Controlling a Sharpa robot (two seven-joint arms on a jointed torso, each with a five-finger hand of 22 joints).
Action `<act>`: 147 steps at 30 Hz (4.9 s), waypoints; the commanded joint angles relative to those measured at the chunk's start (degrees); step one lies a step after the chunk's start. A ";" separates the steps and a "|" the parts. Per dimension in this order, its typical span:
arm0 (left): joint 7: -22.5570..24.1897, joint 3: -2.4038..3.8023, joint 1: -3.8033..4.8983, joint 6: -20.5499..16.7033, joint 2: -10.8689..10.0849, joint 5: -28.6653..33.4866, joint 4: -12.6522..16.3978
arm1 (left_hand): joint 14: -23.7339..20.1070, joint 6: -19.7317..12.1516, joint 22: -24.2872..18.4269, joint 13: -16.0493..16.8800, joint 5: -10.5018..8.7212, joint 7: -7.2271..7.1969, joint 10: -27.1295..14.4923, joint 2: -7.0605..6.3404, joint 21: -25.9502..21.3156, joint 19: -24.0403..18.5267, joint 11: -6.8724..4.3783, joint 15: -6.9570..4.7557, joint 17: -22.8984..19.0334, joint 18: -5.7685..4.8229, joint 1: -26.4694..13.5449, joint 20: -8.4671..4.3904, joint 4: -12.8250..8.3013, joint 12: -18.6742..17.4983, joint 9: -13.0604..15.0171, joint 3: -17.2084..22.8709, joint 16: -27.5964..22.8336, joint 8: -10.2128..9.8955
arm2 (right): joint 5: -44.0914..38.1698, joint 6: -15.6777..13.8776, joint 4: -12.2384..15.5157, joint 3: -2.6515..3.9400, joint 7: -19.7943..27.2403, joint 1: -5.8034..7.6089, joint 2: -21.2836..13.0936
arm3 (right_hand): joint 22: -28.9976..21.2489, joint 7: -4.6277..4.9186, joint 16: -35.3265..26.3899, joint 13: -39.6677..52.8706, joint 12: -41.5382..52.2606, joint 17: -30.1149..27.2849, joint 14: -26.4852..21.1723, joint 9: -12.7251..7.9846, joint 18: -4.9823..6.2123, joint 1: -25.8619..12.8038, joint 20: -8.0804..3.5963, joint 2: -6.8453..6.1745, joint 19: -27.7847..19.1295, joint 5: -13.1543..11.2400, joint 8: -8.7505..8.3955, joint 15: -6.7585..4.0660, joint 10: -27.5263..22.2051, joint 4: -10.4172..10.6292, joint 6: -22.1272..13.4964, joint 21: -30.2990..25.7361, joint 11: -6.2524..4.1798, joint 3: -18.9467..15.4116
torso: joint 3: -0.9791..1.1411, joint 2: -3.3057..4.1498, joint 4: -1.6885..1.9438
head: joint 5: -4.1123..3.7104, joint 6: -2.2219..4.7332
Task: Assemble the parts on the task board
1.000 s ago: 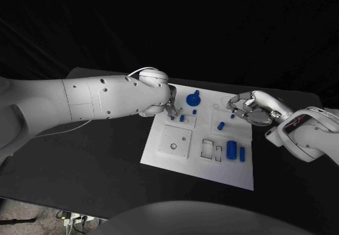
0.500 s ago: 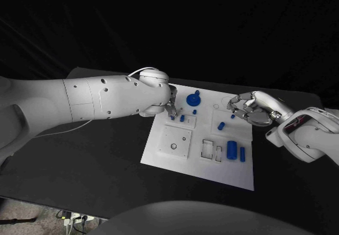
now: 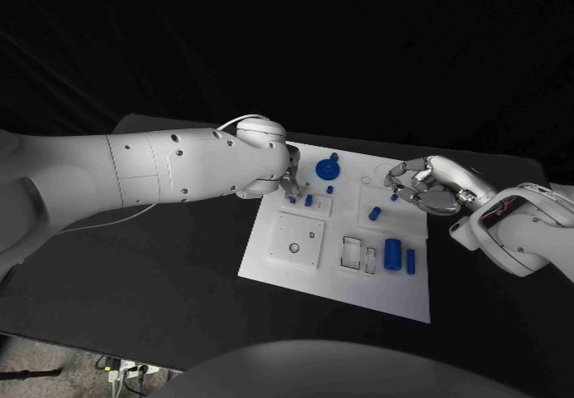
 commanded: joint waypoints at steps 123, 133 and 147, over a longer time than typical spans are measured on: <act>-5.72 -0.03 -5.53 -16.13 -6.09 -11.57 9.12 | 5.92 1.54 12.28 15.07 -1.82 -0.86 5.96 -0.63 -1.95 1.38 -0.49 -0.47 15.06 1.20 1.83 -0.64 -0.50 -0.32 0.02 -0.14 0.15 -2.42 | 0.02 -0.62 -0.92 -0.01 0.65 -2.18 -0.42 | 13.14 0.35 0.20 15.06 0.22 15.09 6.07 0.40 0.65 1.43 0.19 -0.32 1.95 2.14 -0.37 0.39 6.07 -0.38 -1.55 -0.97 0.21 0.98 | -0.04 0.02 -0.02 | -0.19 0.00; -5.92 -0.05 -5.64 -14.21 -5.81 -11.28 8.69 | 5.92 1.45 12.20 15.07 -1.77 -0.86 5.96 -0.68 -2.21 1.24 -0.48 -0.45 15.06 1.26 1.79 -0.64 -0.39 -0.32 0.01 -0.28 0.15 -2.50 | 0.03 -0.58 -1.07 -0.01 0.58 -2.29 -0.28 | 13.13 0.36 0.20 15.06 0.22 15.09 6.07 0.42 0.66 1.46 0.20 -0.33 1.93 2.27 -0.38 0.40 6.07 -0.39 -1.54 -0.99 0.23 1.01 | -0.03 0.01 0.00 | -0.08 0.00; -7.32 -0.12 -5.90 -9.09 -5.30 -12.17 7.88 | 5.92 -0.87 11.72 15.07 -6.05 0.29 5.96 0.91 -4.15 0.48 0.42 0.26 15.06 1.59 -1.42 -0.02 3.21 -0.32 -0.12 -10.29 0.15 -4.53 | 0.04 -0.38 -1.09 -0.01 0.32 -2.43 -0.44 | 13.11 0.36 0.20 15.06 0.22 15.09 6.07 0.47 0.67 1.63 0.21 -0.50 1.89 2.55 -0.39 0.41 6.07 -0.57 -1.52 -1.03 0.23 1.03 | -0.02 0.01 -0.01 | -0.16 0.00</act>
